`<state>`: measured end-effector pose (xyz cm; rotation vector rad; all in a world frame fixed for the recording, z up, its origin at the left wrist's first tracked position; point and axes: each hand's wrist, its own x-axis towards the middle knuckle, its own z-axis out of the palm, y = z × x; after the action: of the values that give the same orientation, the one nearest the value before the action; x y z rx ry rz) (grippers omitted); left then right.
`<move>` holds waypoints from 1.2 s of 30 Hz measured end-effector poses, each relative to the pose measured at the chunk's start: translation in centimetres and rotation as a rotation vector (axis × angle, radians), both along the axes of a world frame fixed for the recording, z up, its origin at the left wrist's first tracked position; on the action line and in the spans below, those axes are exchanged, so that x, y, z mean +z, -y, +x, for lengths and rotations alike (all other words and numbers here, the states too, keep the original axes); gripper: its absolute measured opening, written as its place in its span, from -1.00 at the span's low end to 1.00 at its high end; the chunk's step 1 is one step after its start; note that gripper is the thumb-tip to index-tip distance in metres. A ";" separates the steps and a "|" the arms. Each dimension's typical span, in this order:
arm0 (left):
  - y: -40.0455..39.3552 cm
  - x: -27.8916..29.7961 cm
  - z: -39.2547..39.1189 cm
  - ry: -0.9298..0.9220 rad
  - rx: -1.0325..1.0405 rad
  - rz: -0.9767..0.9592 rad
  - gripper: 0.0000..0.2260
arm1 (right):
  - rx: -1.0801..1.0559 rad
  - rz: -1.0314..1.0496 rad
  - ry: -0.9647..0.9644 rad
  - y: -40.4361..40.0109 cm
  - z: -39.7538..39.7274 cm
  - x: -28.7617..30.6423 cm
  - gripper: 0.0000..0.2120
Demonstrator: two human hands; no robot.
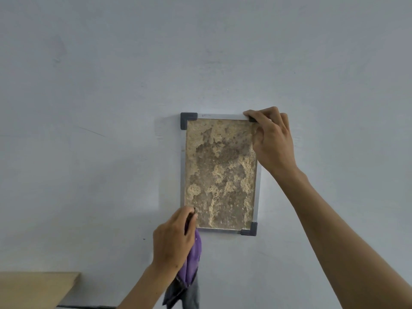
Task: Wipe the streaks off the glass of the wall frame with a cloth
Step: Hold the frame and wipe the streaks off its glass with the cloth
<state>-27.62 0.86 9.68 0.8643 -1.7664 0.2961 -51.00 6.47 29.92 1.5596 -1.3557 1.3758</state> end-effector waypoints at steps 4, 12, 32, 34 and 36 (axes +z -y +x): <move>0.6 0.6 1.1 0.129 0.023 -0.049 -0.88 | 0.002 0.002 -0.002 -0.1 -0.1 0.0 -0.55; 0.9 0.4 1.5 0.246 0.006 -0.192 -0.89 | 0.007 -0.005 0.007 0.0 0.0 0.0 -0.56; 1.1 1.9 1.0 0.234 -0.017 -0.241 -0.94 | 0.019 -0.028 0.011 0.2 -0.1 -0.2 -0.57; 1.0 1.8 0.9 0.182 -0.044 -0.198 -0.92 | 0.020 -0.027 0.013 0.2 0.0 -0.2 -0.56; 0.9 1.3 0.5 0.150 -0.074 -0.154 -0.91 | 0.019 -0.019 0.018 0.2 0.0 -0.2 -0.56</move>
<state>-27.12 -0.05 10.97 0.6796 -1.8818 0.4520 -51.00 6.29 29.73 1.5549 -1.3375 1.4135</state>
